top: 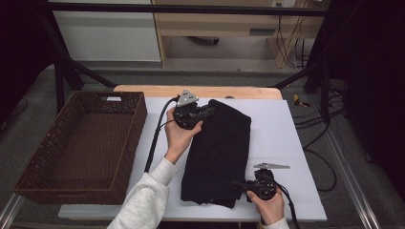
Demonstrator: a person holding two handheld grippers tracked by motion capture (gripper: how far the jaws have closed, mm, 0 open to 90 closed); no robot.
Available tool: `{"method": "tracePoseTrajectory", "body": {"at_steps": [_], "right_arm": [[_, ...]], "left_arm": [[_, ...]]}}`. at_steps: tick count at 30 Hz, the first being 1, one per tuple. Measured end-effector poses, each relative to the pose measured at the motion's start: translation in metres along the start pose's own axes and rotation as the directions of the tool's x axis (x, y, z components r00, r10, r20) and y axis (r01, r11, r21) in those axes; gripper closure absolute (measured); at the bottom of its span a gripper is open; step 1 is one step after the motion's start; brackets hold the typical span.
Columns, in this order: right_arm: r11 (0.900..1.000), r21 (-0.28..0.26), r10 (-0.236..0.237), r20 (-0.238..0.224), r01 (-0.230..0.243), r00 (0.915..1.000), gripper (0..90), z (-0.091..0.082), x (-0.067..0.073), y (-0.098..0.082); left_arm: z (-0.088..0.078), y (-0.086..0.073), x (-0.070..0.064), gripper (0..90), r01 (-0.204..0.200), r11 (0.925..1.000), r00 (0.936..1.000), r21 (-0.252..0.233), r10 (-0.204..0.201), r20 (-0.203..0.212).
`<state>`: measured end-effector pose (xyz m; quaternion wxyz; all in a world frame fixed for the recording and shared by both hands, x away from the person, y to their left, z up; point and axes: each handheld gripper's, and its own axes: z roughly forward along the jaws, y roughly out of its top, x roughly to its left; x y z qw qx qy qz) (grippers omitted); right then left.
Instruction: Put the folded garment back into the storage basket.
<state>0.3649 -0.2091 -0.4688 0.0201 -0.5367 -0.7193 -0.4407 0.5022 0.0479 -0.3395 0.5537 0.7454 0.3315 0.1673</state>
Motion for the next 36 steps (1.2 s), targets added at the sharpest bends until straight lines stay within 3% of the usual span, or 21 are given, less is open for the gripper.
{"method": "tracePoseTrajectory", "body": {"at_steps": [18,36], "right_arm": [[0.999,-0.027,-0.018,-0.017,0.018,0.9997,69.6,-0.006,0.005,0.005],[0.998,-0.058,-0.042,-0.026,0.04,0.9988,70.2,-0.009,0.012,0.014]], "left_arm": [[-0.013,0.019,-0.014,80.8,-0.026,0.9994,0.9995,-0.024,0.027,0.015],[-0.024,0.034,-0.016,80.8,-0.036,0.9985,0.9993,-0.042,0.036,0.004]]}}
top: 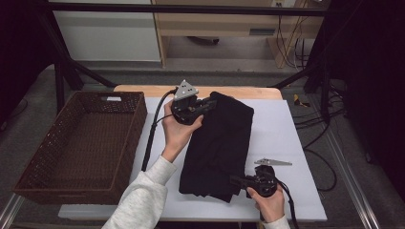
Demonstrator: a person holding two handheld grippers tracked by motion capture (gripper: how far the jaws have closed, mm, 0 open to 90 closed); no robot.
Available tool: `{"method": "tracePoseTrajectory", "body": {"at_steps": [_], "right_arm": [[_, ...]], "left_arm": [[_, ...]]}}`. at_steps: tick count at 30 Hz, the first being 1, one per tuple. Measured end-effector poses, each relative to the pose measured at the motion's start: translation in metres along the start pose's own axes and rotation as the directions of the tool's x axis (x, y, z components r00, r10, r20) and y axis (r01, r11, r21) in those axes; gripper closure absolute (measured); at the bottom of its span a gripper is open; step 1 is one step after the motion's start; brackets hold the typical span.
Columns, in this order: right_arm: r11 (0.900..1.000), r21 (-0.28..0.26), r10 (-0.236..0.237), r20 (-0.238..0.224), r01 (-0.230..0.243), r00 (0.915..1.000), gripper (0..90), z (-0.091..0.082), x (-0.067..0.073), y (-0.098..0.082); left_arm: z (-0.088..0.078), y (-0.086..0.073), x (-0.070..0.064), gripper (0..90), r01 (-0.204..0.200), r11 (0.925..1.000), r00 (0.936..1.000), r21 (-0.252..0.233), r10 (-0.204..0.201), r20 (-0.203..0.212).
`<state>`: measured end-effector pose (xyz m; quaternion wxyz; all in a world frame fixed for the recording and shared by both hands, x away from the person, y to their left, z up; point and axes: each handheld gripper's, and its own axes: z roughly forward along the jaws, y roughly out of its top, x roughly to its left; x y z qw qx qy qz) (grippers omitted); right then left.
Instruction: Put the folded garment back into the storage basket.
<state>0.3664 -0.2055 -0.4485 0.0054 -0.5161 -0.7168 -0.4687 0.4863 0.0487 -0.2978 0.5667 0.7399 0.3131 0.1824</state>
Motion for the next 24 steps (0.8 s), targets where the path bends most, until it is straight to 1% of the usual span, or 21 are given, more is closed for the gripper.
{"method": "tracePoseTrajectory", "body": {"at_steps": [12,24], "right_arm": [[1.0,-0.015,-0.01,-0.008,0.01,0.9999,70.2,0.0,0.005,0.006],[0.999,-0.035,-0.033,-0.018,0.032,0.9993,70.1,-0.002,0.012,0.014]], "left_arm": [[-0.007,0.01,0.002,80.8,-0.02,0.9998,0.9997,-0.003,0.02,-0.013],[-0.018,0.02,0.005,80.8,-0.043,0.999,0.9984,-0.008,0.043,-0.036]]}}
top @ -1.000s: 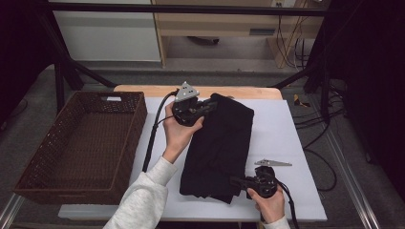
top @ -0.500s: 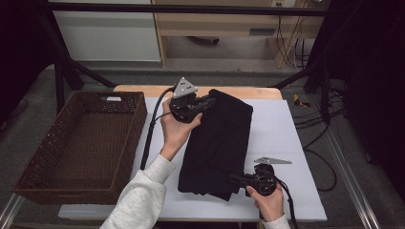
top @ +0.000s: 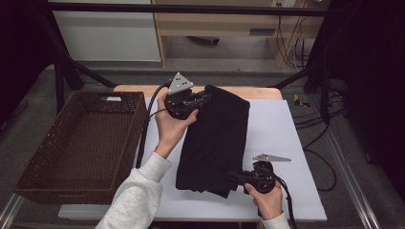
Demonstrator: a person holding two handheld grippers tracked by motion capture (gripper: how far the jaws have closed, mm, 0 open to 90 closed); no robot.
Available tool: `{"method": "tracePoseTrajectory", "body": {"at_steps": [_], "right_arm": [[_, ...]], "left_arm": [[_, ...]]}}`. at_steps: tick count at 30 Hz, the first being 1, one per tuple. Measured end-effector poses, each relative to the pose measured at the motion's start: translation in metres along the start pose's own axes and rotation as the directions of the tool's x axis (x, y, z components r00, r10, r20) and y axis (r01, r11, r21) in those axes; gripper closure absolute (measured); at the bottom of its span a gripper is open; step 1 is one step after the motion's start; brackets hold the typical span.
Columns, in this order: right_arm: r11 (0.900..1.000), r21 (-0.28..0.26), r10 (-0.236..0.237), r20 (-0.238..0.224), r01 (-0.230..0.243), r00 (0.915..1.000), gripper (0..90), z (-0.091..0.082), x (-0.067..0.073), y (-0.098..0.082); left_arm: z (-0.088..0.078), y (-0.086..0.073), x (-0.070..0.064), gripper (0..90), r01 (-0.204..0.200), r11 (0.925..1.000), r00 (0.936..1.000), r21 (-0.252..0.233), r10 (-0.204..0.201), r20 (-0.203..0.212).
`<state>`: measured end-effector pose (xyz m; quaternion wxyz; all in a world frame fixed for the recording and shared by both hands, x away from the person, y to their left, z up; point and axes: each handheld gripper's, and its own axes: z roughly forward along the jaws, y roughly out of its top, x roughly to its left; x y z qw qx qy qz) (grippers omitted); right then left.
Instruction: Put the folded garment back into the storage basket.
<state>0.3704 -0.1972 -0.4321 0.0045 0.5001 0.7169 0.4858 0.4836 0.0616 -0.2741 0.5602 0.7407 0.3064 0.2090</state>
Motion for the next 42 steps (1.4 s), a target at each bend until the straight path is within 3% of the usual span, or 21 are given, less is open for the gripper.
{"method": "tracePoseTrajectory", "body": {"at_steps": [21,42], "right_arm": [[0.999,-0.022,-0.03,-0.031,0.03,0.9991,70.1,0.006,0.017,0.013],[0.997,-0.04,-0.071,-0.074,0.069,0.9947,70.1,0.024,0.044,0.031]], "left_arm": [[-0.021,0.017,0.014,80.9,-0.027,0.9996,0.9985,0.009,0.028,-0.047],[-0.052,0.032,0.032,80.9,-0.069,0.9976,0.9917,0.0,0.068,-0.109]]}}
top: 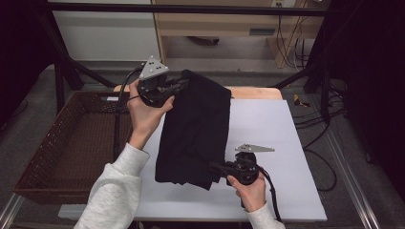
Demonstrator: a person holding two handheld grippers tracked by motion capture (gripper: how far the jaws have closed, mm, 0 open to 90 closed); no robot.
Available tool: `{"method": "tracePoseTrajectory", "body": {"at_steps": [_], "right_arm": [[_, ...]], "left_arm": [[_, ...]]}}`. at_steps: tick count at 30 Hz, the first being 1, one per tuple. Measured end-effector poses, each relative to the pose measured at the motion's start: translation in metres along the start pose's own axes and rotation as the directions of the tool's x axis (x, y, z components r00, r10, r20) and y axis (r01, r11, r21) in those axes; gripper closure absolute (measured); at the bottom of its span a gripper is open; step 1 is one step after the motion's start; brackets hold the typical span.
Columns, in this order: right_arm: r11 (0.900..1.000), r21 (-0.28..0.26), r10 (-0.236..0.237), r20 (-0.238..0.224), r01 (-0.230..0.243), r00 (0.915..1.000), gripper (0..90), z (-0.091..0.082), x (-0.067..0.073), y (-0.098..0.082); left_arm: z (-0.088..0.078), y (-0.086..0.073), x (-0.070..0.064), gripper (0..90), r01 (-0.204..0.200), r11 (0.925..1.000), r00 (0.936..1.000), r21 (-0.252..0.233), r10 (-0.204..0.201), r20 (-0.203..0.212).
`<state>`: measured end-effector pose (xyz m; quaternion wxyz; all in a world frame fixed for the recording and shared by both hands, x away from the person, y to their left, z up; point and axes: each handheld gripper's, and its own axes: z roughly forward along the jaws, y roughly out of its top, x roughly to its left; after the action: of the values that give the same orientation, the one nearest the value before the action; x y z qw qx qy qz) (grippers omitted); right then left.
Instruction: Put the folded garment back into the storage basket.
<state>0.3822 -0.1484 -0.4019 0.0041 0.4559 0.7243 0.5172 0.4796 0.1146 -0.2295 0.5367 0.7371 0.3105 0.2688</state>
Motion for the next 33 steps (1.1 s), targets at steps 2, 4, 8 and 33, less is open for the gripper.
{"method": "tracePoseTrajectory", "body": {"at_steps": [2,4,8,33], "right_arm": [[1.0,-0.001,-0.002,-0.003,0.002,1.0,70.1,0.002,0.002,0.002],[1.0,-0.002,-0.005,-0.008,0.005,1.0,70.1,0.003,0.004,0.003],[1.0,-0.006,-0.008,-0.015,0.008,0.9999,70.1,0.006,0.007,0.006],[0.999,-0.023,-0.042,-0.08,0.04,0.9959,70.0,0.034,0.039,0.027]], "left_arm": [[-0.002,0.0,0.002,80.9,0.001,1.0,1.0,-0.007,-0.001,-0.007],[-0.005,0.0,0.004,80.9,0.001,0.9999,0.9999,-0.011,-0.002,-0.013],[-0.011,0.001,0.008,80.9,0.015,0.9997,0.9997,-0.019,-0.016,-0.018],[-0.05,0.011,0.037,80.9,0.003,0.9996,0.9939,-0.029,-0.007,-0.11]]}}
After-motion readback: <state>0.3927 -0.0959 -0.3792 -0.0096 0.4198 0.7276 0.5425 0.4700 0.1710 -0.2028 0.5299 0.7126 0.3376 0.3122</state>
